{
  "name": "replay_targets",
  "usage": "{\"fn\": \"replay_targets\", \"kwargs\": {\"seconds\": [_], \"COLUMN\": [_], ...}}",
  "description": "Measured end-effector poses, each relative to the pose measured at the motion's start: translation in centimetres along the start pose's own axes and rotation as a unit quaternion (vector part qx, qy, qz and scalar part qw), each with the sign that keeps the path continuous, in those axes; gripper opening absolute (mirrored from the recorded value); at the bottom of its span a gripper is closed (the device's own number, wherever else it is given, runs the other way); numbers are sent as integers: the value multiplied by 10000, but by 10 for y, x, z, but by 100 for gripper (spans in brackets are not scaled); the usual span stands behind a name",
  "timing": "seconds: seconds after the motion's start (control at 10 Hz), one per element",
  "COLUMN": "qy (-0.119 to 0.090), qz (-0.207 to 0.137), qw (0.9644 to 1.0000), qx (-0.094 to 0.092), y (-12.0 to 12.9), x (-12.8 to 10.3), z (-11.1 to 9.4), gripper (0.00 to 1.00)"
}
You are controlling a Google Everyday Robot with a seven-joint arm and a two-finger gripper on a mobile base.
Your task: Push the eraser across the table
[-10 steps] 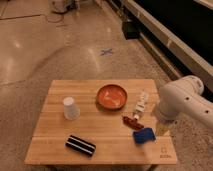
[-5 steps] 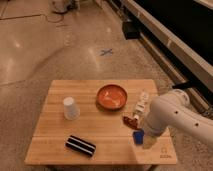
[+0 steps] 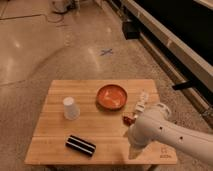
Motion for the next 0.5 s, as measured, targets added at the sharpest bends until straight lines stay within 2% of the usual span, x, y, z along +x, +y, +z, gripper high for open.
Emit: {"fn": "replay_targets", "kwargs": {"seconds": [0.5], "qy": [-180], "qz": [-719], "qw": [9972], "qx": [-71], "y": [2], "x": [-58], "z": [47], "gripper": [64]}}
